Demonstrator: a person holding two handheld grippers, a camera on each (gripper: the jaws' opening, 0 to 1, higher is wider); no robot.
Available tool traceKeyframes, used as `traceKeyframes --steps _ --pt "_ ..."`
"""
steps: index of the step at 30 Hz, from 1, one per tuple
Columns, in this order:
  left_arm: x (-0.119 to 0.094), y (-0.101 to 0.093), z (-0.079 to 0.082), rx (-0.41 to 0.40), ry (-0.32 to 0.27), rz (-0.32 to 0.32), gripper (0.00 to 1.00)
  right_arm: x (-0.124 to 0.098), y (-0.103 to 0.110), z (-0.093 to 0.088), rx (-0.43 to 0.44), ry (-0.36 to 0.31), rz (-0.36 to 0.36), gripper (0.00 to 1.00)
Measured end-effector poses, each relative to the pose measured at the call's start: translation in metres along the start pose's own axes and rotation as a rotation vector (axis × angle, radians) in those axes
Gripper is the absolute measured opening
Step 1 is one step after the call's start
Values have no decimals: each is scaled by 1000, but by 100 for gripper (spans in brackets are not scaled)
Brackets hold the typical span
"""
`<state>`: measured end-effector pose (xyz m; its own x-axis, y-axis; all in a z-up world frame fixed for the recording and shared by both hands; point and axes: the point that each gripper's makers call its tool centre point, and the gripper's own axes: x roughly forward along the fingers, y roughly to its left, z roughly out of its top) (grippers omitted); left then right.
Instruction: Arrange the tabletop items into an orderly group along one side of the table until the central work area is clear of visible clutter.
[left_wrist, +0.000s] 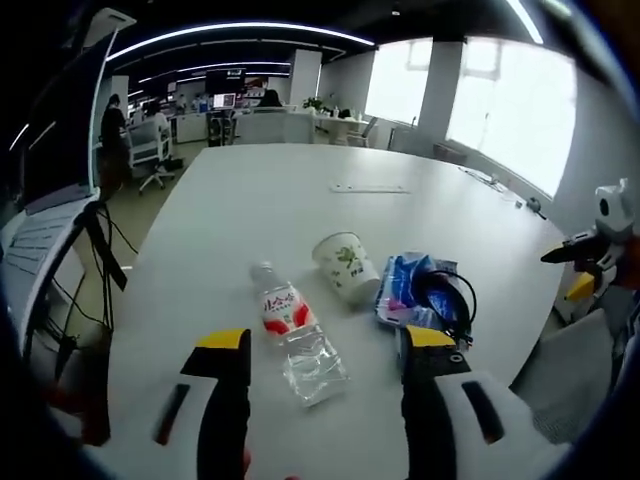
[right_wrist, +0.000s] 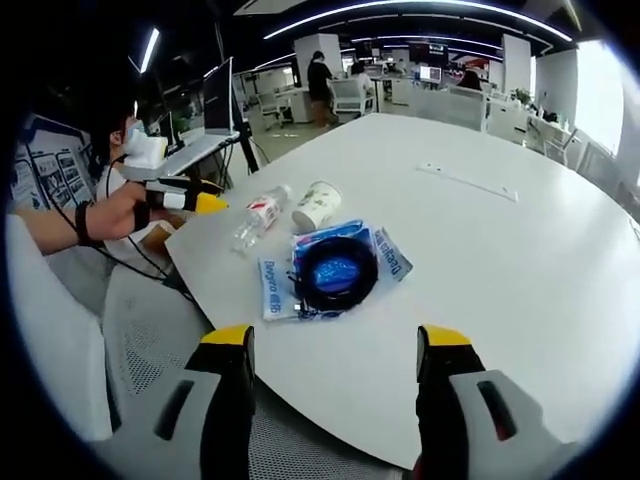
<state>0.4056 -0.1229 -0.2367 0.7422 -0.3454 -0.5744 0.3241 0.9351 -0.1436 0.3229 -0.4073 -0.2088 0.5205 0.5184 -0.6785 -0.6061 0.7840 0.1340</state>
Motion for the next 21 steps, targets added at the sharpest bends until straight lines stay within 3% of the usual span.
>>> traceKeyframes --steps 13,21 --pt "30 17 -11 -76 91 56 58 -3 -7 -3 27 -2 -40 64" --pt "46 23 -10 -100 133 67 58 -3 -10 -6 40 3 -50 64"
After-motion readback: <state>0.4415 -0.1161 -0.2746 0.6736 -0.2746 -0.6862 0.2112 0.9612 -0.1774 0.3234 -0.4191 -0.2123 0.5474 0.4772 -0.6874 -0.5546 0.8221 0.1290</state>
